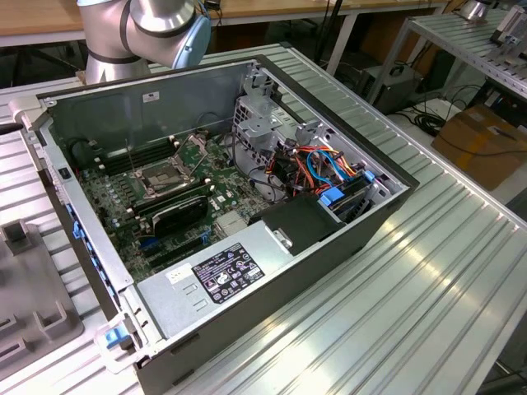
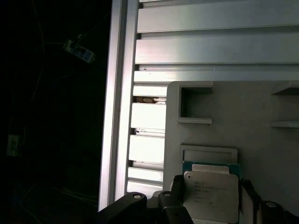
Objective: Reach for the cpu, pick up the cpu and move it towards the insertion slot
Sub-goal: 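Pick up the cpu and move it towards the insertion slot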
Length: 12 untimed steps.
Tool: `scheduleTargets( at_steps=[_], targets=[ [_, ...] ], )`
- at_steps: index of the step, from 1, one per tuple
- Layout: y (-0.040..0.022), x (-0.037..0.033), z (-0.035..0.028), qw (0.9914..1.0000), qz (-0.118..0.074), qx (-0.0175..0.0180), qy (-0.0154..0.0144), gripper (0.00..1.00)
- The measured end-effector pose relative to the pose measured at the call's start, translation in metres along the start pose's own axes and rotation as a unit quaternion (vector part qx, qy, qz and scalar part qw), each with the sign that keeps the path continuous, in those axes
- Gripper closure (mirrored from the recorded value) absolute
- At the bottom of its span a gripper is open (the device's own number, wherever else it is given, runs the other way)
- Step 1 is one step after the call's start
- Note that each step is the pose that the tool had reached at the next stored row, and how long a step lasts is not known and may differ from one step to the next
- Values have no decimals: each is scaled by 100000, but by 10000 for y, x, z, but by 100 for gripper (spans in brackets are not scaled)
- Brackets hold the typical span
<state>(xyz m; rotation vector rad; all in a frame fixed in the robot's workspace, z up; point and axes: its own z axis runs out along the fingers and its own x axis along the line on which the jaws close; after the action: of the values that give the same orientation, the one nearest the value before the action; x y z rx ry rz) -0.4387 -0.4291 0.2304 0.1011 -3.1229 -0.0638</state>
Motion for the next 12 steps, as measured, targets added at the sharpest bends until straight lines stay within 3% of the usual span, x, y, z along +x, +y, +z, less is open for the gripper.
scheduleTargets(
  at_steps=[3, 9, 12],
  targets=[
    [2, 1, -37, 100000, 1, 3, 6, 45],
    [7, 2, -172, 100000, -1, 0, 14, 45],
    [8, 2, -180, 100000, 0, -5, 2, 45]
  ],
)
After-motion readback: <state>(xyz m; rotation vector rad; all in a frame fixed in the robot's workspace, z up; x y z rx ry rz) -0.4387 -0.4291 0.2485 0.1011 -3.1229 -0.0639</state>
